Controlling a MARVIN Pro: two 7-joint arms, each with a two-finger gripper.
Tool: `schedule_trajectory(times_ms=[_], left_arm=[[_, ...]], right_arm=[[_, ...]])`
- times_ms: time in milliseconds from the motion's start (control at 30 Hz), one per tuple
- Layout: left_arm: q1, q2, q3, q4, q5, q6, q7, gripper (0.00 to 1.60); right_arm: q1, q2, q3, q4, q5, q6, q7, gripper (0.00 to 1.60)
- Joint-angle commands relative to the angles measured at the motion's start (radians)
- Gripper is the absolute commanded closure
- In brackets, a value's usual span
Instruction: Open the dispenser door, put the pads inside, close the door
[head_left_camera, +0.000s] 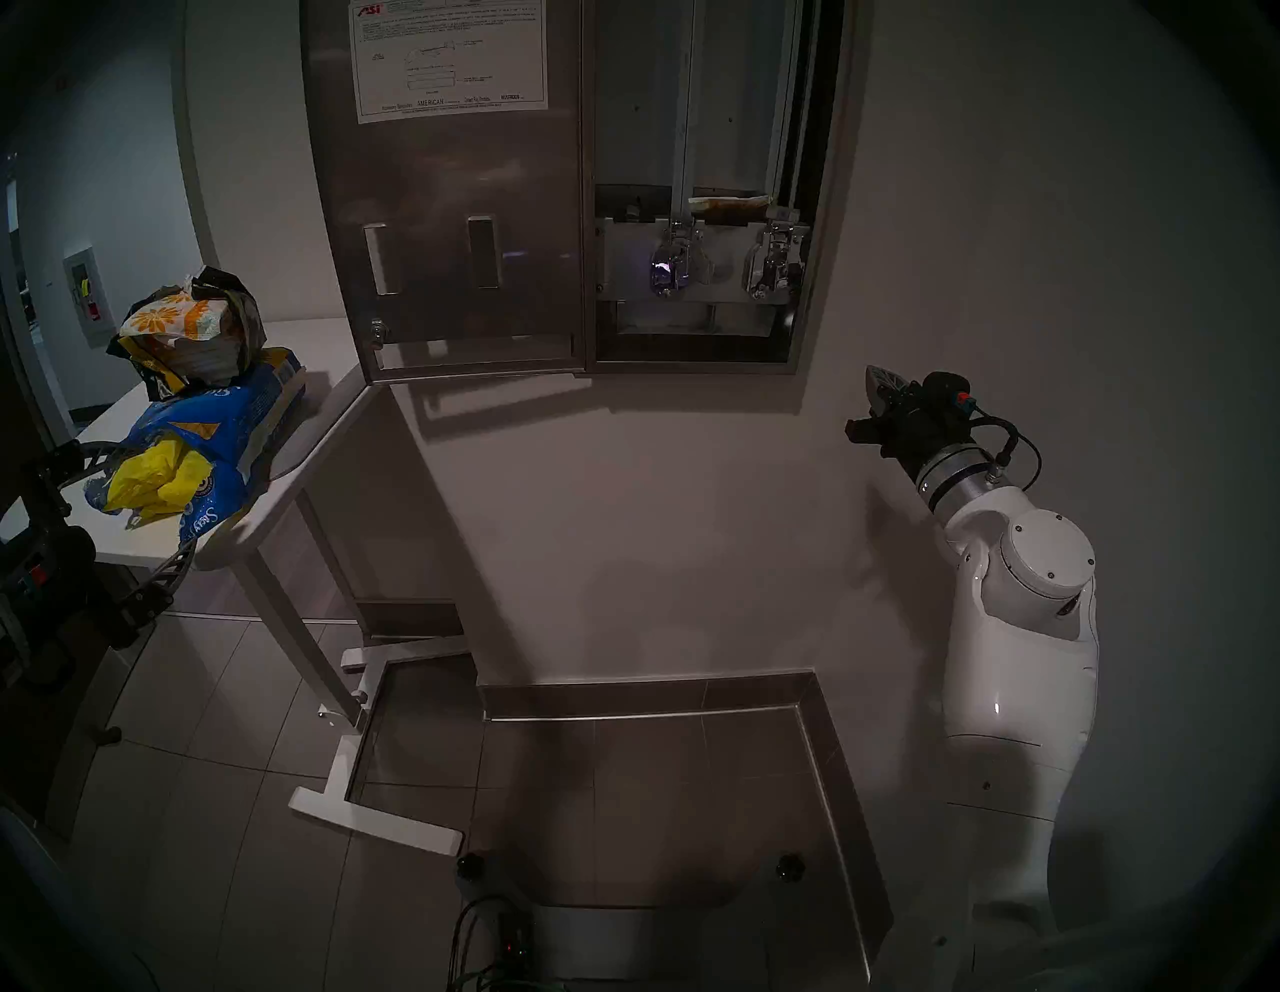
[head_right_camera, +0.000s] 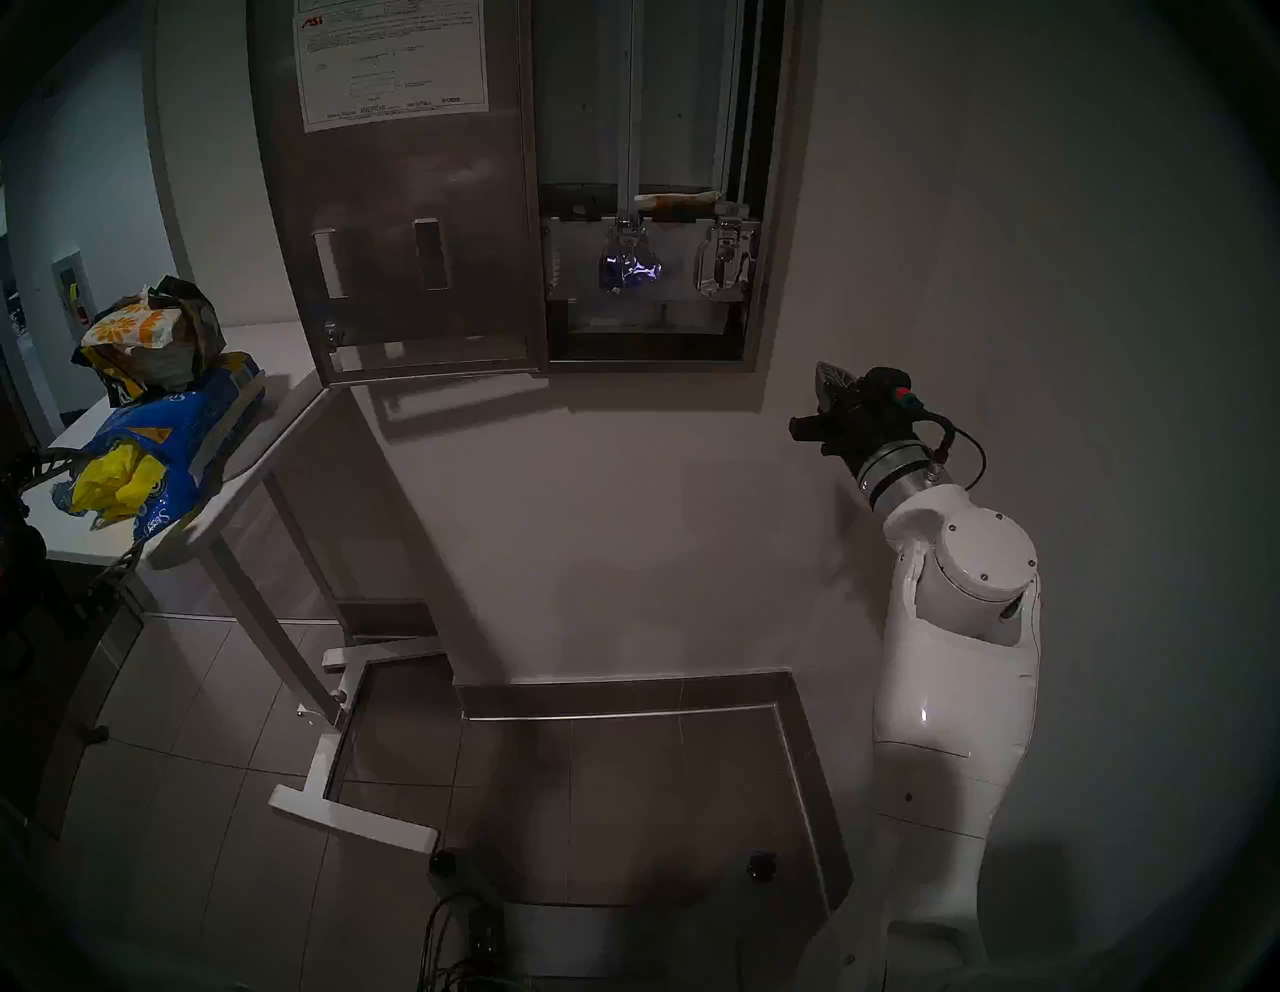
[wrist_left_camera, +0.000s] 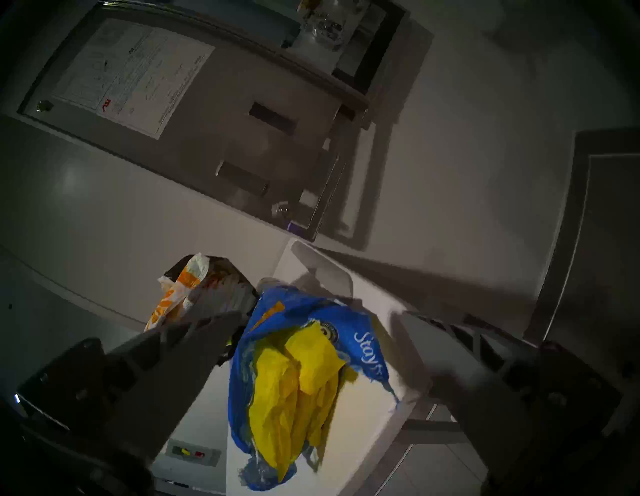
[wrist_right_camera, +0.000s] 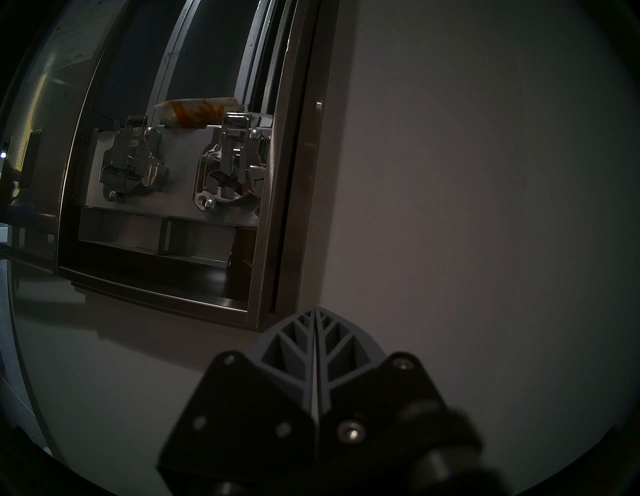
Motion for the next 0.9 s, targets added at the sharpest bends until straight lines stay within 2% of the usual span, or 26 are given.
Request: schedule_trajectory(times_ms=[0, 467, 867], left_arm=[[-0.044, -0.017, -0.016, -0.009, 0.033, -0.010, 0.033, 0.00], [-0.069, -0.036, -0.016, -0.001, 0.162, 0.002, 0.064, 0.00], [-0.092, -0.013, -0.016, 0.044, 0.246, 0.002, 0.094, 0.00]], right_arm=[[0.022, 0.006, 0.000, -0.034, 0.004, -0.007, 0.000, 1.35], [0.021, 0.008, -0.002, -0.033, 0.007, -0.007, -0.003, 1.35], [0.020, 0.011, -0.004, -0.033, 0.010, -0.007, -0.006, 1.35]])
